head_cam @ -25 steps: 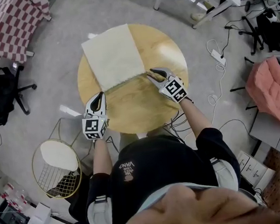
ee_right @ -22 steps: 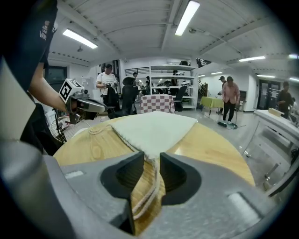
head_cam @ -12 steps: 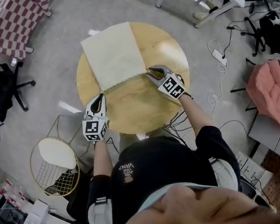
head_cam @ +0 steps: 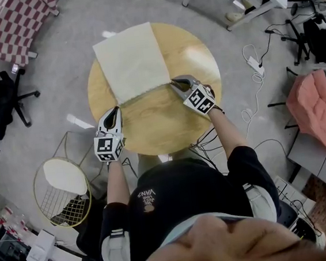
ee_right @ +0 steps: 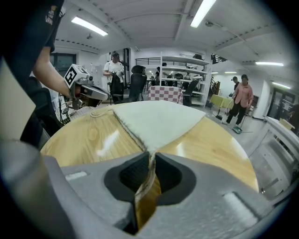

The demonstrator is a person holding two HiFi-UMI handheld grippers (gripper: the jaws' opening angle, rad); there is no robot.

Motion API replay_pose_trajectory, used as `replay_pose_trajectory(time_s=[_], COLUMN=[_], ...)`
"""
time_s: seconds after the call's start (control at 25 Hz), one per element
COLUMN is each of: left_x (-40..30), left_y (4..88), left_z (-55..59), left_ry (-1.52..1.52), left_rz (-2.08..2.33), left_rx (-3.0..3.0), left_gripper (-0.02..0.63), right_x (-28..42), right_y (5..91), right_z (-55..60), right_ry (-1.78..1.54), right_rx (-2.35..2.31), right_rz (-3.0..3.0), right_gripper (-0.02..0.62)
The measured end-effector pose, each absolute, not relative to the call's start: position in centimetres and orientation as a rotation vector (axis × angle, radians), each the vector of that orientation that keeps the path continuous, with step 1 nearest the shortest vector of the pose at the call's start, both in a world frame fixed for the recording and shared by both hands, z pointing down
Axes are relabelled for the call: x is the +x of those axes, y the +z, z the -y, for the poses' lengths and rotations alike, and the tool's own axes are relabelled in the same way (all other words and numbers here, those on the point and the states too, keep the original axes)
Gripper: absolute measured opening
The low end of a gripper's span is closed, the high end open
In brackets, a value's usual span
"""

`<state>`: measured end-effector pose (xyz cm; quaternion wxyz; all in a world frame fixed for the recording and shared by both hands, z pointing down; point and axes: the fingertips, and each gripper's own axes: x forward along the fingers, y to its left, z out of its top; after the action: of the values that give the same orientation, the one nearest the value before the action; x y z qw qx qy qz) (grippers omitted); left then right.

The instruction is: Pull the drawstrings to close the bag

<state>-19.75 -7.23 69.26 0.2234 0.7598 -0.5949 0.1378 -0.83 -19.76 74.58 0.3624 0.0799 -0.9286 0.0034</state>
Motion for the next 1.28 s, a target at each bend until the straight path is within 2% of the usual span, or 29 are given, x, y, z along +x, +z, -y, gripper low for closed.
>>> replay_pose_trajectory(time_s=[0.24, 0.48, 0.84, 0.96, 1.28], left_x=[-19.9, -19.9, -19.8, -19.6, -20.4], left_y=[69.9, 70.5, 71.6, 72.4, 73.9], left_z=[7.2, 7.2, 7.4, 7.6, 7.2], left_ry=[0.37, 0.368, 0.409, 0.429, 0.555], left_rz=[1.635, 1.631, 1.632, 1.603, 1.577], left_rx=[2.079, 2.067, 2.05, 2.056, 2.052], left_gripper=[0.003, 0.003, 0.014, 0.098, 0.101], right_x=[-0.7, -0.7, -0.2, -0.1, -0.7], right_y=[75.0, 74.9, 73.9, 74.0, 73.9], right_z=[20.0, 20.1, 19.7, 19.6, 19.4], right_ry=[-0.005, -0.009, 0.106, 0.114, 0.112], right_rx=[0.187, 0.198, 0.249, 0.267, 0.283], right_rz=[2.382, 2.385, 2.455, 2.447, 2.445], right_gripper=[0.042, 0.011, 0.006, 0.006, 0.006])
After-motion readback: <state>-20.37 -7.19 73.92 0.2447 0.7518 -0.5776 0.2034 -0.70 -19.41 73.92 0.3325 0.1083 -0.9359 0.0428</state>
